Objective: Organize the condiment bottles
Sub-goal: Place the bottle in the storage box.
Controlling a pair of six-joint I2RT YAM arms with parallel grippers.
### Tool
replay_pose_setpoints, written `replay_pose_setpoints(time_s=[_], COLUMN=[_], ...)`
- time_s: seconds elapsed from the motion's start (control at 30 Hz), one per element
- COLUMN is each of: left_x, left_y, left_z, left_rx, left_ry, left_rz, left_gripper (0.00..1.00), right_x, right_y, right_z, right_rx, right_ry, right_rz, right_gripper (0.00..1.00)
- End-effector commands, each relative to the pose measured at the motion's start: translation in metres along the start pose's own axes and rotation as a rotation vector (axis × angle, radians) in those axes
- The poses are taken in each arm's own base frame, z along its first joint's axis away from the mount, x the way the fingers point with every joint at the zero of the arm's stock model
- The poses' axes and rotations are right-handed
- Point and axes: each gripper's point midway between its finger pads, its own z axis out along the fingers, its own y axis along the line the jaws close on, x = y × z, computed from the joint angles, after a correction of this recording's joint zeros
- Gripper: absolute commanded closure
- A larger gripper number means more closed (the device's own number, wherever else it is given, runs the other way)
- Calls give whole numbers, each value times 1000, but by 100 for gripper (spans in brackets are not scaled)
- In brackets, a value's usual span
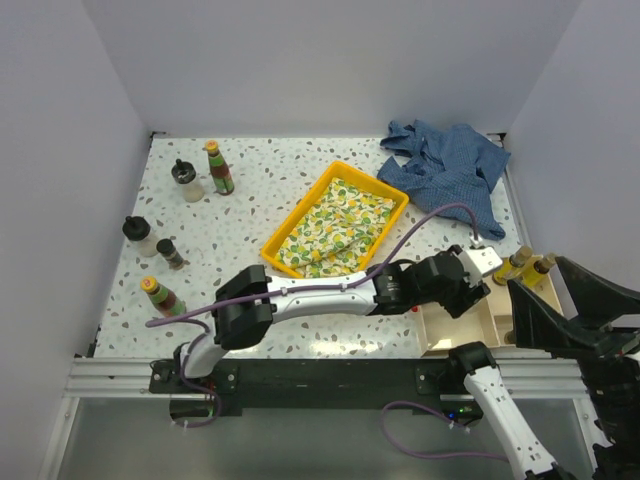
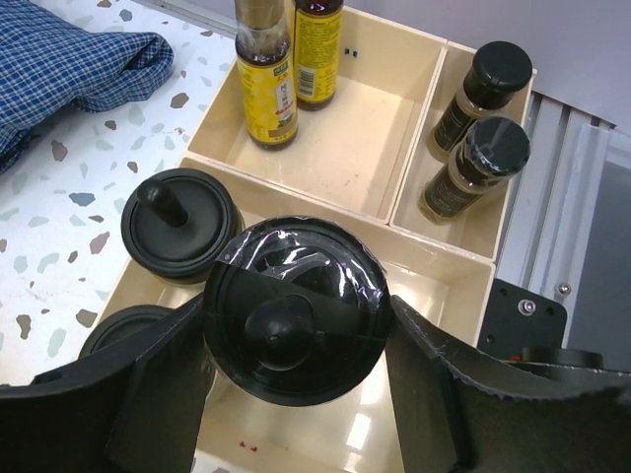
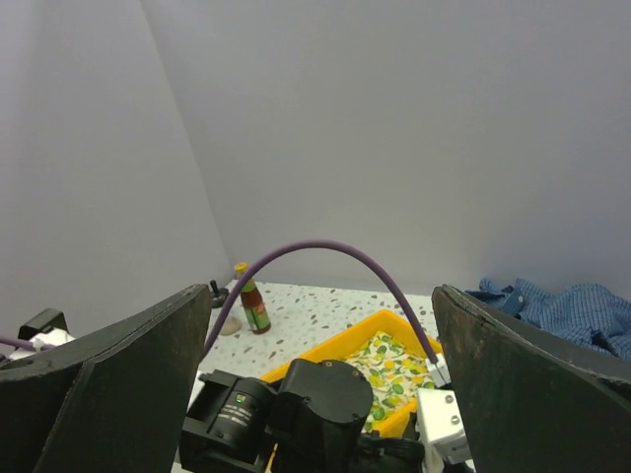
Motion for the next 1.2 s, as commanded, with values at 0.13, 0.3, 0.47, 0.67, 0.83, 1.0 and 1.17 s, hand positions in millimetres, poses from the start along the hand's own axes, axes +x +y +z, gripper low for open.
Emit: replay_pose_setpoints(time_s=[0.13, 0.3, 0.47, 0.67, 0.83, 1.0, 1.17], left_x=[-53, -33, -29, -22, -19, -28, -43], left_y=[-5, 4, 8, 12, 10, 9, 5], left_z=[17, 33, 40, 47, 49, 45, 36], left_rx=[-14, -64, -83, -102, -93, -92, -78], left_ry=[-165, -108, -110, -107, -108, -121, -149], left_rz=[30, 74, 84, 93, 92, 88, 51], left_gripper=[98, 92, 71, 63, 37, 30, 18], right_x=[-14, -13, -14, -14, -14, -17, -19], right_y=[9, 9, 9, 10, 10, 12, 15], right_z=[-10, -9, -10, -10, -10, -12, -13], right_rx=[-37, -37, -39, -43, -42, -48, -59], right_ry=[-51, -51, -57, -59, -60, -63, -62], right_rz=[4, 9, 9, 14, 20, 22, 36], right_gripper=[2, 1, 1, 1, 1, 1, 1])
